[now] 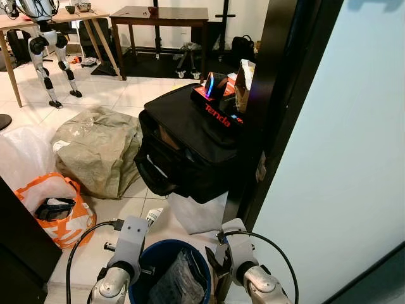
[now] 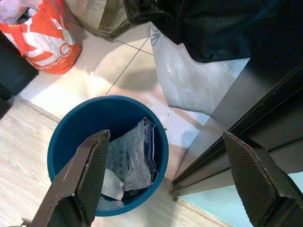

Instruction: Clean up the room

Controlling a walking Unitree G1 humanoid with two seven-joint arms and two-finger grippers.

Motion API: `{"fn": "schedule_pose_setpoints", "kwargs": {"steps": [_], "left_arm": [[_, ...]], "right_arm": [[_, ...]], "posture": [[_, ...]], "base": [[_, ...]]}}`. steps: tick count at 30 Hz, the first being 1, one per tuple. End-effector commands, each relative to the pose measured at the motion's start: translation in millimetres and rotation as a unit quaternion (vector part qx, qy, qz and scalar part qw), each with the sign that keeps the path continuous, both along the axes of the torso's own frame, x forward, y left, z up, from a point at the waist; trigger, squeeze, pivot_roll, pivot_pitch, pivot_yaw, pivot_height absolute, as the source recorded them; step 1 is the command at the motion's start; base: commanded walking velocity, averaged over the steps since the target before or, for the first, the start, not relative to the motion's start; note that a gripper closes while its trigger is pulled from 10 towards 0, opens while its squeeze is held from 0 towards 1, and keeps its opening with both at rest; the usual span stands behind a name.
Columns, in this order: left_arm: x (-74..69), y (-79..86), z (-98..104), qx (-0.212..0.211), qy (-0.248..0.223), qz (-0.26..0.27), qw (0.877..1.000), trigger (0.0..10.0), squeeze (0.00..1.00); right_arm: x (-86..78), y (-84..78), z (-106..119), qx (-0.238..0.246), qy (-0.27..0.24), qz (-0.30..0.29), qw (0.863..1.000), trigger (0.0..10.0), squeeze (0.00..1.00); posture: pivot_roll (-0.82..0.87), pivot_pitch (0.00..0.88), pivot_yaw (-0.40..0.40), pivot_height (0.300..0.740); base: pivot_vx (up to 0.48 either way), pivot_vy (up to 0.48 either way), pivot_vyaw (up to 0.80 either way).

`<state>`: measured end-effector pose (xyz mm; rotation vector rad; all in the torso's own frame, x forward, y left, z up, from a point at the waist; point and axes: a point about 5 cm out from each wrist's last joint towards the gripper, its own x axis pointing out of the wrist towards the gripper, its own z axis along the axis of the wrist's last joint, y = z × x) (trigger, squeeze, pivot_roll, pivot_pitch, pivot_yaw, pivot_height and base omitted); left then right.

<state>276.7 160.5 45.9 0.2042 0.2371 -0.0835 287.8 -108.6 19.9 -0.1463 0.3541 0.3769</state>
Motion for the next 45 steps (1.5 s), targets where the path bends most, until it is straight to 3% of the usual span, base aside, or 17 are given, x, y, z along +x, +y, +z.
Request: {"fn": "schedule_pose_setpoints", "kwargs": {"steps": [1, 11, 32, 45], "left_arm": [[-3.6, 4.4, -6.4, 0.01, 0.017, 0.003, 1.0, 10.0, 0.0], [-4.9, 4.1, -7.1, 0.011, 0.02, 0.002, 1.0, 10.0, 0.0], [-4.6, 1.9, -5.5, 0.008, 0.018, -0.004, 1.0, 10.0, 0.0], [-4.4, 2.7, -4.1, 0.008, 0.017, -0.007, 1.0, 10.0, 0.0]], "right_arm": [[-3.7, 0.1, -3.0, 0.001, 0.01, 0.001, 1.0, 10.0, 0.0], [-4.6, 0.9, -3.4, 0.001, 0.012, 0.003, 1.0, 10.0, 0.0], [-6.2, 1.3, -3.7, 0.001, 0.014, 0.001, 1.0, 10.0, 0.0], [-6.9, 3.5, -4.1, 0.005, 0.016, 0.0, 1.0, 10.0, 0.0]], "posture": [[0.01, 0.109, -0.021, 0.675], [0.01, 0.112, -0.022, 0.65], [0.01, 0.125, -0.018, 0.65], [0.02, 0.13, -0.013, 0.621]], "base": [[0.0, 0.0, 0.0], [0.0, 0.0, 0.0], [0.0, 0.0, 0.0], [0.0, 0.0, 0.0]]}}
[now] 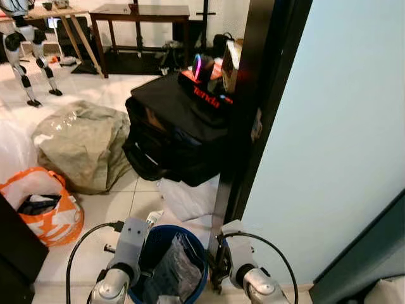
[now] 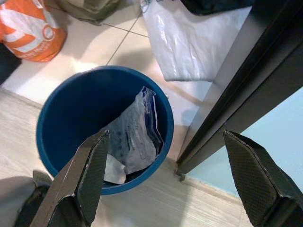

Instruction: Clean up the room

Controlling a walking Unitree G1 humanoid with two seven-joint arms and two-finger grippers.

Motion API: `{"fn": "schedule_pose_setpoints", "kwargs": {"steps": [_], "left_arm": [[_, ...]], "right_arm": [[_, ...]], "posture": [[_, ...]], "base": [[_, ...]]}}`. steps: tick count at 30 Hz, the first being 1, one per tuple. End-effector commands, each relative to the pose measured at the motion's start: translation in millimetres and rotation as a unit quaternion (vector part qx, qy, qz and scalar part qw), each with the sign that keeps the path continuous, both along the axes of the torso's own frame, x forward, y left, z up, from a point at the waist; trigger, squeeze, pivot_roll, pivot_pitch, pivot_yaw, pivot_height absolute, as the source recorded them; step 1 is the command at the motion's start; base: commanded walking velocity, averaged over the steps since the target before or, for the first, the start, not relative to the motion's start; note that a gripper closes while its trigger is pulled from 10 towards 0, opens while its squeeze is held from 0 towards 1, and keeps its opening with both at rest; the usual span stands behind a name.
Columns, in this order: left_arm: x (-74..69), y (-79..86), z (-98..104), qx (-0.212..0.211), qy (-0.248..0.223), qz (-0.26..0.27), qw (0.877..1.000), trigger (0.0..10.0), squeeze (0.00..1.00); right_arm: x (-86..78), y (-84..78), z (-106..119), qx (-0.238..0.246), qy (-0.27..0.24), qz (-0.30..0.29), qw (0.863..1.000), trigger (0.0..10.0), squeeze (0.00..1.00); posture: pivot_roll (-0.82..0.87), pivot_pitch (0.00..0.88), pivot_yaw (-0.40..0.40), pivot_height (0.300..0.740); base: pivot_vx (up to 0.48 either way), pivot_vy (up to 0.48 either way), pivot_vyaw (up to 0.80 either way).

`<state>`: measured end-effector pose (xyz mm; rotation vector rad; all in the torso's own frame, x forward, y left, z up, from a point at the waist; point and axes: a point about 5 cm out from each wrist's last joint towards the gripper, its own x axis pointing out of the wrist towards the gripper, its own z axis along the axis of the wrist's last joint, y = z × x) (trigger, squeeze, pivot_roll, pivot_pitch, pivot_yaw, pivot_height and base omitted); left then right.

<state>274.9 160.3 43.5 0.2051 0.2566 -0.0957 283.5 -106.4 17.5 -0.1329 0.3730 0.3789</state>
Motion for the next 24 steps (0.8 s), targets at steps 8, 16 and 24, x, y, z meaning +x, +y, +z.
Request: {"fn": "schedule_pose_setpoints", "kwargs": {"steps": [8, 16, 24], "left_arm": [[-3.2, 2.1, -1.9, 0.007, 0.008, -0.004, 1.0, 10.0, 0.0], [-3.9, 1.7, -1.8, 0.007, 0.009, -0.006, 1.0, 10.0, 0.0], [-3.5, 2.0, -2.9, 0.046, 0.017, -0.049, 0.998, 10.0, 0.0]], "right_arm": [[-2.4, 2.1, -1.6, 0.002, 0.006, 0.002, 1.0, 10.0, 0.0], [-3.9, 4.8, -2.6, 0.007, 0.012, 0.012, 1.0, 10.0, 0.0], [-6.9, 11.4, -7.1, -0.012, 0.043, 0.066, 0.997, 10.0, 0.0]], "posture": [[0.02, 0.132, -0.011, 0.621], [0.02, 0.138, -0.01, 0.621], [0.03, 0.146, -0.013, 0.621]], "base": [[0.0, 0.0, 0.0], [0.0, 0.0, 0.0], [0.0, 0.0, 0.0]]}}
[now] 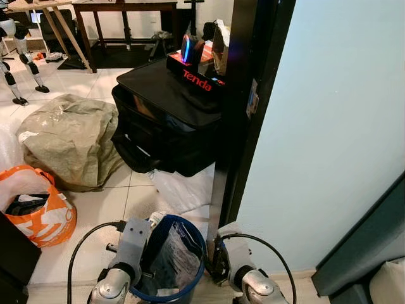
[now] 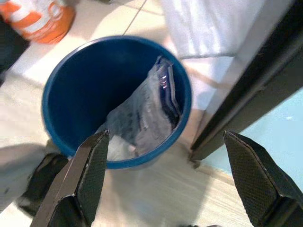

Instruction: Clean up the room

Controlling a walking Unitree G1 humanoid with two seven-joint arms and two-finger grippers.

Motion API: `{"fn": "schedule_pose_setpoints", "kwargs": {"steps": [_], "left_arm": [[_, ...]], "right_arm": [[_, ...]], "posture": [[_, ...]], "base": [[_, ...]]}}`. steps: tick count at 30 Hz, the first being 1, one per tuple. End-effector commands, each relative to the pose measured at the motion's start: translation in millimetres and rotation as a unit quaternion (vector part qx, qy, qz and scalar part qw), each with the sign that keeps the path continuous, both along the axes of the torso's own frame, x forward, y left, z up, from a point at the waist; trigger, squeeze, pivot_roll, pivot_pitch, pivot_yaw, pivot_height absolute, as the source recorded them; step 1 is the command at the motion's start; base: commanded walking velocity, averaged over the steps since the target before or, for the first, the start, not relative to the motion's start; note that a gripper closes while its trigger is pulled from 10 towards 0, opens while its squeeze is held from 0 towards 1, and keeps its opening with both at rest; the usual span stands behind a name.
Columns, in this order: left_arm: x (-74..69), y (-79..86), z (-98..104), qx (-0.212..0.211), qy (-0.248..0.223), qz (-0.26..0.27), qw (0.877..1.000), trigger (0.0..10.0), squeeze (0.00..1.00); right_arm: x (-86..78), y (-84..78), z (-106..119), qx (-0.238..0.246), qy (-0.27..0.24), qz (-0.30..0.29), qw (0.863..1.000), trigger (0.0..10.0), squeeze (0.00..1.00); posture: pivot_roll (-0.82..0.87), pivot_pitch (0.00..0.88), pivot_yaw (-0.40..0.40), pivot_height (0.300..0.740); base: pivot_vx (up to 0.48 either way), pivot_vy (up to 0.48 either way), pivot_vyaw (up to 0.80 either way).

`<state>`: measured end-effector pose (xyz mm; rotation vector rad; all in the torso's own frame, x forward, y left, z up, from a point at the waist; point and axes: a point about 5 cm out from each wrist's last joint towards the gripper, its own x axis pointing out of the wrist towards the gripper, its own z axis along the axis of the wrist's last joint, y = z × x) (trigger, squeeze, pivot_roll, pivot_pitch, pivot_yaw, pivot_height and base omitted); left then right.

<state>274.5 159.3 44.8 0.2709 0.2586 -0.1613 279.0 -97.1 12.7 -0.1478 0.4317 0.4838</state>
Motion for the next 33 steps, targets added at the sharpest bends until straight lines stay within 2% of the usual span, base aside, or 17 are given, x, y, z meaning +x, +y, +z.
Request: {"fn": "schedule_pose_setpoints", "kwargs": {"steps": [1, 2, 3, 6, 9, 16, 23, 33], "left_arm": [[-3.1, 3.0, -4.2, 0.018, 0.013, -0.012, 1.0, 10.0, 0.0], [-0.9, 5.9, -6.6, 0.045, 0.023, -0.038, 0.998, 10.0, 0.0], [-0.9, 5.9, -6.6, 0.045, 0.023, -0.038, 0.998, 10.0, 0.0], [10.3, 16.3, -13.0, 0.116, 0.054, -0.097, 0.987, 10.0, 0.0], [15.3, 18.5, -14.6, 0.139, 0.06, -0.113, 0.982, 10.0, 0.0], [25.7, 13.9, -14.8, 0.154, 0.052, -0.11, 0.98, 10.0, 0.0], [36.0, 5.3, -13.1, 0.17, 0.029, -0.078, 0.982, 10.0, 0.0], [39.2, 3.4, -14.5, 0.172, 0.03, -0.078, 0.982, 10.0, 0.0]], "right_arm": [[-2.4, 2.1, -2.3, -0.009, 0.01, 0.015, 1.0, 10.0, 0.0], [-0.8, 3.3, -1.7, -0.019, 0.017, 0.036, 0.999, 10.0, 0.0], [-0.8, 3.3, -1.7, -0.019, 0.017, 0.036, 0.999, 10.0, 0.0], [5.0, 8.2, 4.4, -0.04, 0.023, 0.109, 0.993, 10.0, 0.0], [6.1, 9.2, 6.4, -0.055, 0.019, 0.139, 0.989, 10.0, 0.0], [7.3, 6.6, 10.7, -0.058, 0.011, 0.15, 0.987, 10.0, 0.0], [3.1, 6.7, 11.9, -0.054, 0.012, 0.156, 0.986, 10.0, 0.0], [-0.6, 5.7, 10.6, -0.054, 0.018, 0.163, 0.985, 10.0, 0.0]], "posture": [[0.03, 0.146, -0.013, 0.621], [0.02, 0.153, -0.017, 0.621], [0.02, 0.153, -0.017, 0.621], [0.01, 0.17, -0.023, 0.621], [0.01, 0.175, -0.024, 0.621], [0.0, 0.176, -0.021, 0.621], [-0.03, 0.178, -0.01, 0.621], [-0.04, 0.179, -0.002, 0.621]], "base": [[0.0, 0.0, 0.0], [0.0, 0.0, 0.0], [0.0, 0.0, 0.0], [0.0, 0.0, 0.0], [0.0, 0.0, 0.0], [0.0, 0.0, 0.0], [0.0, 0.0, 0.0], [0.0, 0.0, 0.0]]}}
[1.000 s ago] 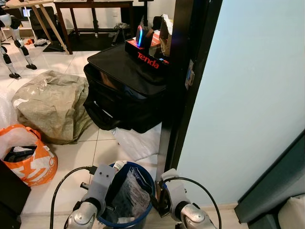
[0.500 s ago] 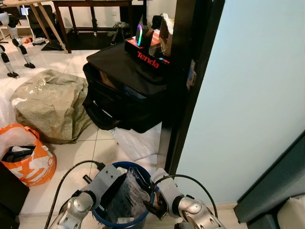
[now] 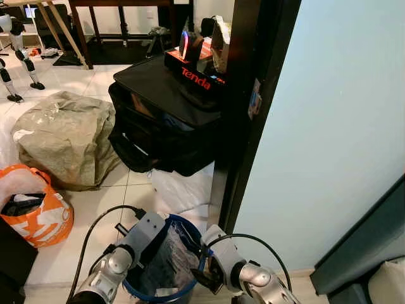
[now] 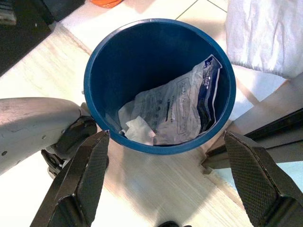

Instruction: Clean up the room

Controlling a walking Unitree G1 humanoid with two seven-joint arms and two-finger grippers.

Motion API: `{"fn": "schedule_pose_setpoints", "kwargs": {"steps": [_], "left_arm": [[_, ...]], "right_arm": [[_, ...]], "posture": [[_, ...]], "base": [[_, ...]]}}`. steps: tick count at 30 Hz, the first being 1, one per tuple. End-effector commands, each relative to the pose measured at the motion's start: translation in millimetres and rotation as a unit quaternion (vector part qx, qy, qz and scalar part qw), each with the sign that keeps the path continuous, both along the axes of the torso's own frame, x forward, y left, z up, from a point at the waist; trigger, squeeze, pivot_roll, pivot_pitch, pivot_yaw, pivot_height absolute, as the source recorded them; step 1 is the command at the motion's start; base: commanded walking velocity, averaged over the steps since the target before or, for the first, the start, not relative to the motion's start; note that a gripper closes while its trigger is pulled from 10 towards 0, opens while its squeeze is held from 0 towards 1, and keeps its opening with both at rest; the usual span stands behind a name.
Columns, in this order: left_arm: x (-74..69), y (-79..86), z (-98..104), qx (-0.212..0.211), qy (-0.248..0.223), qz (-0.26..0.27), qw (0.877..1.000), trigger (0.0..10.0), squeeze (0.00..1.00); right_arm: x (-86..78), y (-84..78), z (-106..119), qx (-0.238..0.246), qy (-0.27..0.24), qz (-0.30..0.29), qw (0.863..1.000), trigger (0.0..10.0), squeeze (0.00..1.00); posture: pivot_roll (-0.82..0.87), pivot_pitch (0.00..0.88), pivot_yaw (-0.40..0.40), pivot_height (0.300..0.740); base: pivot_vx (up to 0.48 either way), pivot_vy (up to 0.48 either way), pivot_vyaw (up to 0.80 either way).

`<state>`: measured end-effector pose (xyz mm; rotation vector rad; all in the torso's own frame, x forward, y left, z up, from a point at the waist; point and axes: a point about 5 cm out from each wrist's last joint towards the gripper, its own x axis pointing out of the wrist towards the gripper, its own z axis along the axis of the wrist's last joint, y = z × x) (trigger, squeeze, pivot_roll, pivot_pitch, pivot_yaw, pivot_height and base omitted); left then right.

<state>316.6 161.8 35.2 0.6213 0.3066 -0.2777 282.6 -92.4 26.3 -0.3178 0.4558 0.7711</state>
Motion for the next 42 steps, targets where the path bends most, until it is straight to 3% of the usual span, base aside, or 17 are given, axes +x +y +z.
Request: {"fn": "schedule_pose_setpoints", "kwargs": {"steps": [1, 2, 3, 4, 10, 11, 12, 13, 23, 24, 25, 27, 28, 30, 32, 36, 42], "left_arm": [[-2.5, 1.1, -4.9, 0.007, 0.007, 0.0, 1.0, 10.0, 0.0], [-2.5, 1.1, -4.9, 0.007, 0.007, 0.0, 1.0, 10.0, 0.0], [-1.8, 1.6, -4.7, 0.002, 0.004, 0.002, 1.0, 10.0, 0.95], [-1.2, 1.7, -4.3, -0.008, 0.004, 0.006, 1.0, 10.0, 1.0], [0.1, 0.7, -4.5, -0.022, 0.001, 0.011, 1.0, 10.0, 1.0], [0.0, 0.0, -5.0, -0.025, 0.003, 0.01, 1.0, 10.0, 0.81], [0.0, 0.0, -5.0, -0.025, 0.003, 0.01, 1.0, 10.0, 0.81], [-0.3, -1.0, -5.6, -0.032, 0.005, 0.009, 0.999, 10.0, 0.0], [-0.9, -3.0, 2.2, -0.098, -0.027, 0.028, 0.994, 10.0, 0.0], [-1.7, -1.2, 9.6, -0.155, -0.052, 0.073, 0.984, 10.0, 0.0], [-1.7, -1.2, 9.6, -0.155, -0.052, 0.073, 0.984, 10.0, 0.0], [-12.5, 8.1, 17.2, -0.215, -0.094, 0.157, 0.959, 10.0, 0.0], [-12.5, 8.1, 17.2, -0.215, -0.094, 0.157, 0.959, 10.0, 0.0], [-30.6, 15.8, 16.5, -0.225, -0.12, 0.215, 0.943, 10.0, 0.0], [-36.2, 17.2, 15.4, -0.226, -0.126, 0.229, 0.938, 10.0, 0.0], [-45.1, 12.7, 14.5, -0.232, -0.132, 0.224, 0.937, 10.0, 0.0], [-48.9, 10.7, 16.4, -0.235, -0.134, 0.222, 0.937, 10.0, 0.0]], "right_arm": [[-5.1, 0.8, -3.4, -0.002, 0.009, 0.008, 1.0, 10.0, 0.0], [-5.1, 0.8, -3.4, -0.002, 0.009, 0.008, 1.0, 10.0, 0.0], [-5.6, 0.7, -3.6, -0.002, 0.01, 0.009, 1.0, 10.0, 0.0], [-6.0, 0.8, -3.7, -0.003, 0.01, 0.01, 1.0, 10.0, 0.0], [-6.8, 1.4, -3.0, -0.004, 0.01, 0.011, 1.0, 10.0, 0.0], [-6.9, 1.7, -2.6, -0.004, 0.01, 0.011, 1.0, 10.0, 0.0], [-6.9, 1.7, -2.6, -0.004, 0.01, 0.011, 1.0, 10.0, 0.0], [-7.0, 2.1, -2.2, -0.004, 0.01, 0.012, 1.0, 10.0, 0.0], [-4.4, 1.6, -0.5, -0.007, -0.008, -0.001, 1.0, 10.0, 0.0], [1.7, -2.7, 3.3, 0.008, -0.032, -0.054, 0.998, 10.0, 0.0], [1.7, -2.7, 3.3, 0.008, -0.032, -0.054, 0.998, 10.0, 0.0], [9.9, -13.6, 10.6, 0.034, -0.081, -0.158, 0.984, 10.0, 0.0], [9.9, -13.6, 10.6, 0.034, -0.081, -0.158, 0.984, 10.0, 0.0], [9.3, -20.6, 11.6, 0.05, -0.096, -0.208, 0.972, 10.0, 0.0], [8.0, -21.9, 10.6, 0.055, -0.093, -0.217, 0.97, 10.0, 0.0], [4.0, -21.6, 10.5, 0.093, -0.082, -0.232, 0.965, 10.0, 0.0], [2.9, -20.2, 9.9, 0.095, -0.08, -0.233, 0.964, 10.0, 0.0]], "posture": [[-0.05, 0.175, -0.001, 0.621], [-0.05, 0.175, -0.001, 0.621], [-0.05, 0.175, -0.001, 0.621], [-0.04, 0.171, -0.001, 0.621], [-0.04, 0.17, -0.001, 0.621], [-0.04, 0.168, -0.002, 0.621], [-0.04, 0.168, -0.002, 0.621], [-0.04, 0.168, -0.003, 0.621], [-0.03, 0.161, 0.001, 0.621], [-0.02, 0.153, 0.002, 0.621], [-0.02, 0.153, 0.002, 0.621], [0.0, 0.139, -0.004, 0.621], [0.0, 0.139, -0.004, 0.621], [0.01, 0.132, -0.015, 0.621], [0.01, 0.132, -0.016, 0.621], [0.01, 0.127, -0.017, 0.63], [0.01, 0.126, -0.015, 0.645]], "base": [[0.0, 0.0, 0.0], [0.0, 0.0, 0.0], [0.0, 0.0, 0.0], [0.0, 0.0, 0.0], [0.0, 0.0, 0.0], [0.0, 0.0, 0.0], [0.0, 0.0, 0.0], [0.0, 0.0, 0.0], [0.0, 0.0, 0.0], [0.0, 0.0, 0.0], [0.0, 0.0, 0.0], [0.0, 0.0, 0.0], [0.0, 0.0, 0.0], [0.0, 0.0, 0.0], [0.0, 0.0, 0.0], [0.0, 0.0, 0.0], [0.0, 0.0, 0.0]]}}
